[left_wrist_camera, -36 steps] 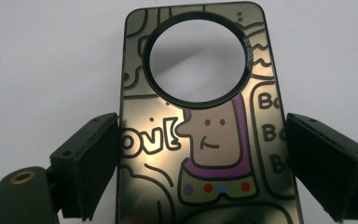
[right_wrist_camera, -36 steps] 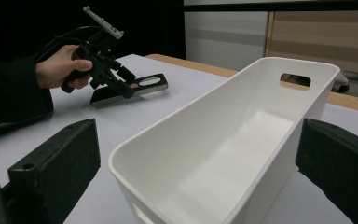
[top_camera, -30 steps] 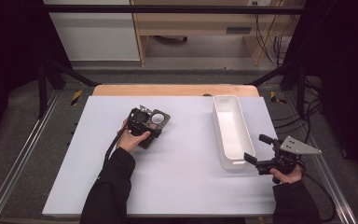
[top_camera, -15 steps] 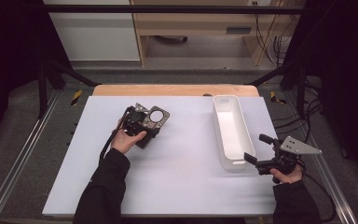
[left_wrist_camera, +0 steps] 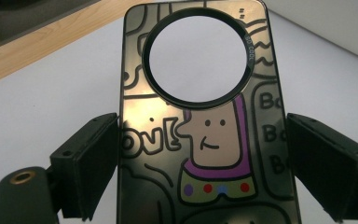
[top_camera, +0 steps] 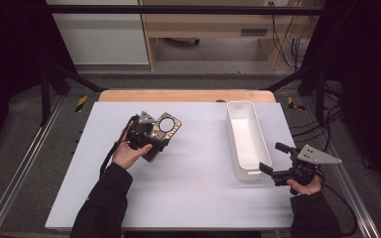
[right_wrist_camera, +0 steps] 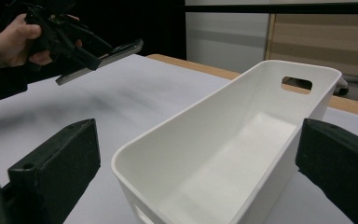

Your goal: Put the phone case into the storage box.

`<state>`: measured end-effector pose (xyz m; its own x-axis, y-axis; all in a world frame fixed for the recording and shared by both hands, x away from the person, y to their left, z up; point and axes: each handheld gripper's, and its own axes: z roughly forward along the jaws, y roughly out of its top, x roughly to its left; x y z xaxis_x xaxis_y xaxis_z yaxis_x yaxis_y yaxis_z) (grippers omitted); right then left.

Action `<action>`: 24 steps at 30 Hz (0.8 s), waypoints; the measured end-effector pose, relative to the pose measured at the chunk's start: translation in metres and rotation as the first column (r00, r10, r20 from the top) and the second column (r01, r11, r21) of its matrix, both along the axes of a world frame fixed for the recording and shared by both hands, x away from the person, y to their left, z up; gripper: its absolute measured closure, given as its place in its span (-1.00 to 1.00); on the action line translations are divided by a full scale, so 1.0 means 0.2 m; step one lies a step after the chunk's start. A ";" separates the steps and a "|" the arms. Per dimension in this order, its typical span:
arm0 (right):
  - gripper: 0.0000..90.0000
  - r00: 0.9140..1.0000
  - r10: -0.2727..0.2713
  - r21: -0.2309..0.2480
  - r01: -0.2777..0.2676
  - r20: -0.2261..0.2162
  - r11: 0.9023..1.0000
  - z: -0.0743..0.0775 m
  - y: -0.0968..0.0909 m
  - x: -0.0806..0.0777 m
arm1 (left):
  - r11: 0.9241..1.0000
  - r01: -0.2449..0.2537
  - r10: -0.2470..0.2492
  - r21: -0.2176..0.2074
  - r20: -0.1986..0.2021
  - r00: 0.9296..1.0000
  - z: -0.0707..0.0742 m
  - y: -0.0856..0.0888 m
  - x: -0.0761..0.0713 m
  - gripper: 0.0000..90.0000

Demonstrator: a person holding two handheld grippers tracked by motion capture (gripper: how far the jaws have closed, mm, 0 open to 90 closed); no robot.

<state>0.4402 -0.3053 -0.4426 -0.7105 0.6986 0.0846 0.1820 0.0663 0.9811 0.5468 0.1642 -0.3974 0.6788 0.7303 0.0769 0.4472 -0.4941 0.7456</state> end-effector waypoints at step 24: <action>-0.99 1.000 0.004 -0.009 -0.004 0.007 1.000 0.01 0.01 -0.01 | 0.994 0.106 -0.106 0.002 0.023 0.994 -0.03 0.03 -0.26 -0.74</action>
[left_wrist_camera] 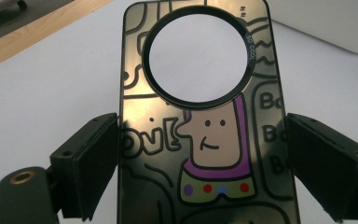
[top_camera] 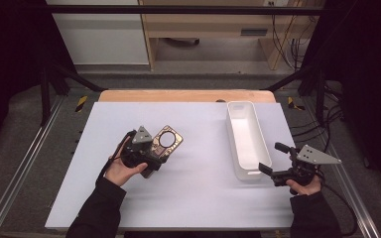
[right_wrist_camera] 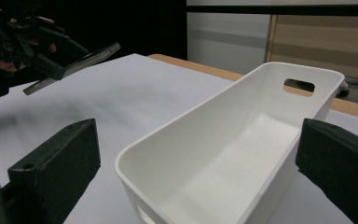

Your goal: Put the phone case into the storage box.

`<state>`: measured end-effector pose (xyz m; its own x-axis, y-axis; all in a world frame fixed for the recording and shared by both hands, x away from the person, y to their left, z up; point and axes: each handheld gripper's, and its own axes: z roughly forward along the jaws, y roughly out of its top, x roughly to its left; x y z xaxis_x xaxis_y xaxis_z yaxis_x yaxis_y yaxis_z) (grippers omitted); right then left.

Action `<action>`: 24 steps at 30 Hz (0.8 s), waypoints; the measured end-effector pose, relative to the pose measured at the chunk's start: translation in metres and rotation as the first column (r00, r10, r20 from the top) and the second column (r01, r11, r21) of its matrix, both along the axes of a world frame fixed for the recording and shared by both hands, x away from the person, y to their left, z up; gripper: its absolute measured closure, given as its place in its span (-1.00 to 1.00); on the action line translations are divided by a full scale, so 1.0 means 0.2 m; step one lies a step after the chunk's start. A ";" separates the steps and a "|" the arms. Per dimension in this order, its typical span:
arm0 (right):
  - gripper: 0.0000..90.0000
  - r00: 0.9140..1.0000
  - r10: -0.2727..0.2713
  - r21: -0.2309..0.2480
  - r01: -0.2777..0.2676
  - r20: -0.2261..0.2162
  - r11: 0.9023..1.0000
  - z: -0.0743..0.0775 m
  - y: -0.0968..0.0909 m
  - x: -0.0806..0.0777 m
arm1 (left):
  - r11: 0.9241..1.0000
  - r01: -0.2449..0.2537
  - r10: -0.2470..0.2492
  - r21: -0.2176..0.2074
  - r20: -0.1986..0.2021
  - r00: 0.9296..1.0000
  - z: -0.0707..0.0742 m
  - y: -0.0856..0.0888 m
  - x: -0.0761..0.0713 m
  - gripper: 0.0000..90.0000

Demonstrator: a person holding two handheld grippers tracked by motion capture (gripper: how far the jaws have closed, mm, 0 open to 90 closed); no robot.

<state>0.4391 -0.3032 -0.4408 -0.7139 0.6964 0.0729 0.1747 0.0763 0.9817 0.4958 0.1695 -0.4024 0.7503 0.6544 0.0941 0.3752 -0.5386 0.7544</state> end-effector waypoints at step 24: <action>-0.99 0.999 0.044 -0.028 -0.043 0.022 0.999 0.03 0.05 -0.01 | 0.994 0.110 -0.110 0.029 0.012 0.994 0.00 -0.11 -0.13 -0.74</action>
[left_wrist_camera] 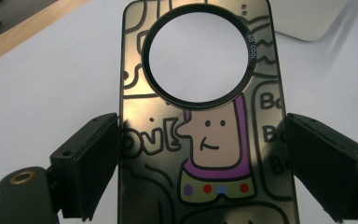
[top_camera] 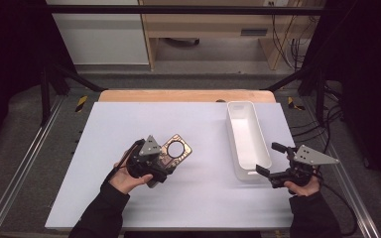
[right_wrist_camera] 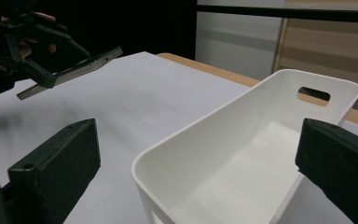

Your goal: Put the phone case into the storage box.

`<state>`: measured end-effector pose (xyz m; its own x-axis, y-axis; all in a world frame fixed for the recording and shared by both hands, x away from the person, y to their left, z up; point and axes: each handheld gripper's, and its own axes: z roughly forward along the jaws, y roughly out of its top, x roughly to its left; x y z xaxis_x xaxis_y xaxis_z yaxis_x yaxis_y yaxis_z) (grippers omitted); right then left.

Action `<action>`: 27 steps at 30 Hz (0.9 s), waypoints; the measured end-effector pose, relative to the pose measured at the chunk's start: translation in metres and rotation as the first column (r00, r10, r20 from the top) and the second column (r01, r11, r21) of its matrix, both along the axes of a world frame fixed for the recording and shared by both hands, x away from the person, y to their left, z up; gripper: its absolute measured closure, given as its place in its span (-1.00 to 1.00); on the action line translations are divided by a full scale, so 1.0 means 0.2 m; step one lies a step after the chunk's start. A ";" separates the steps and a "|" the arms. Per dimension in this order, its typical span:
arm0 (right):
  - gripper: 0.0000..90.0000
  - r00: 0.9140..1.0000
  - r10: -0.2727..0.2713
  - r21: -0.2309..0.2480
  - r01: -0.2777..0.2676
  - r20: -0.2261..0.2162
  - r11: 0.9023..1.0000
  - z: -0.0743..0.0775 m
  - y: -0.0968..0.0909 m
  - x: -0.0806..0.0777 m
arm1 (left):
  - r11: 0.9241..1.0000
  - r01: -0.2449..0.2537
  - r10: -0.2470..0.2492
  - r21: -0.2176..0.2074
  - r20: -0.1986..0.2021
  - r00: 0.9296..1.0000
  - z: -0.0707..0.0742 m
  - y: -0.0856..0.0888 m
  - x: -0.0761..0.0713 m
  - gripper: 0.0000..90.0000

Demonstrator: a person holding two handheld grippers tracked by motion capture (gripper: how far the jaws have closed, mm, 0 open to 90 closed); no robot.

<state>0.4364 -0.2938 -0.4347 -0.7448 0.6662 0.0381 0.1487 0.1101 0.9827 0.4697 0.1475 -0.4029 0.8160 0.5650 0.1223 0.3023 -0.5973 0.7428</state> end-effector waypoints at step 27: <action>-0.99 0.994 0.106 -0.114 -0.104 0.017 0.988 0.04 0.16 -0.02 | 0.989 0.137 -0.137 0.050 0.012 0.990 -0.01 -0.12 -0.09 -0.74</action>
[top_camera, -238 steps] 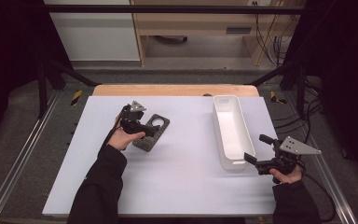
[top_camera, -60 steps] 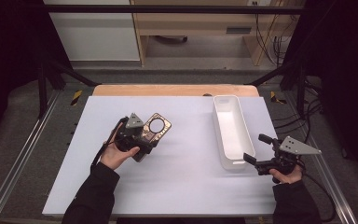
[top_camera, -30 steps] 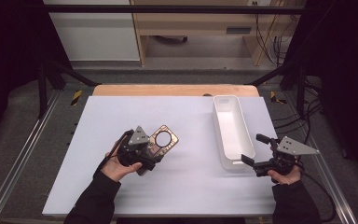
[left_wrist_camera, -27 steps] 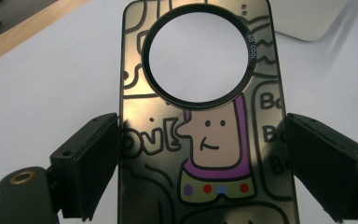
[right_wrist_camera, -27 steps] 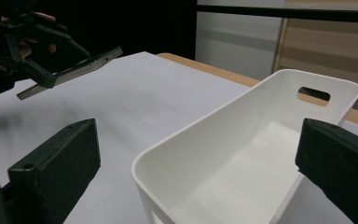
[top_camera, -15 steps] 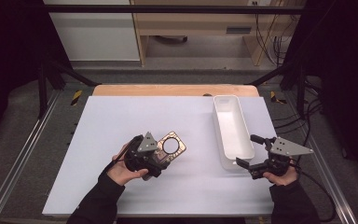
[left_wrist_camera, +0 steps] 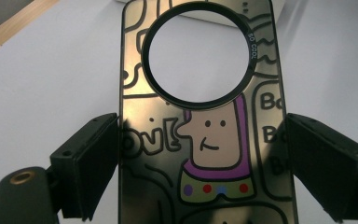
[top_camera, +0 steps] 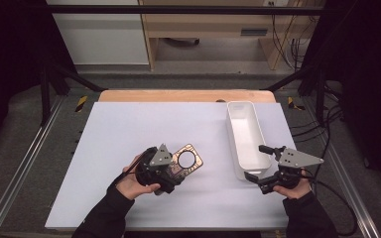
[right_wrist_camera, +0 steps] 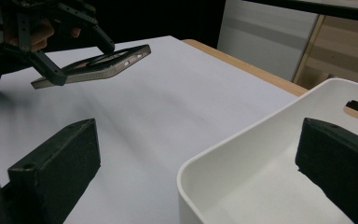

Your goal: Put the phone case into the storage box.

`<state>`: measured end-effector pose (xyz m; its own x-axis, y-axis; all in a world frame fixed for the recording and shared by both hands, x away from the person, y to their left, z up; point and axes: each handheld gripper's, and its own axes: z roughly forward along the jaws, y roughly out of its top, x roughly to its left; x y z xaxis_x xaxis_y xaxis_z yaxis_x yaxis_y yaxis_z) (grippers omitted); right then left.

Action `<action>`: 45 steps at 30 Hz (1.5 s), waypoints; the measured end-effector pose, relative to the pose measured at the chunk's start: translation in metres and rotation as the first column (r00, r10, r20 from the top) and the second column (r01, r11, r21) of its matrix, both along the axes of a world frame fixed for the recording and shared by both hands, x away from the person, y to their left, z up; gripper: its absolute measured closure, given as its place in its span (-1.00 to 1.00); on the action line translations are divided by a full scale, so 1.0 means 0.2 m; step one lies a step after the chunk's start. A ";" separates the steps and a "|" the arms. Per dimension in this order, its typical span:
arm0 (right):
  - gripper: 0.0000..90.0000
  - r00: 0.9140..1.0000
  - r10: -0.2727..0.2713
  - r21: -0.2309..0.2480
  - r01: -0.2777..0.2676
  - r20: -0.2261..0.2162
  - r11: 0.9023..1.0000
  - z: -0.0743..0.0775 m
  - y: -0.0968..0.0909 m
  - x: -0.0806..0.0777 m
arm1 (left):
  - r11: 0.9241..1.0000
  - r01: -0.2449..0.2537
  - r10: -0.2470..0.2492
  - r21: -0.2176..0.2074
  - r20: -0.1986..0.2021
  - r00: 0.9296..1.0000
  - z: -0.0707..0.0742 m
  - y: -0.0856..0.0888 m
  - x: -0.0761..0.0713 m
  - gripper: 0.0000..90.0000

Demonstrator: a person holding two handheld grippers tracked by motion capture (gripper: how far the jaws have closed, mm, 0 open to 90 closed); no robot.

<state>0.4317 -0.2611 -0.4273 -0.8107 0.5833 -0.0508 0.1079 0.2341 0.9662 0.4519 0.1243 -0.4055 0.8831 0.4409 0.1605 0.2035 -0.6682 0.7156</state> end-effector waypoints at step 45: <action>-0.96 0.971 0.238 -0.220 -0.227 0.025 0.949 0.06 0.32 -0.04 | 0.986 0.142 -0.146 0.082 0.056 0.988 0.04 -0.10 -0.11 -0.74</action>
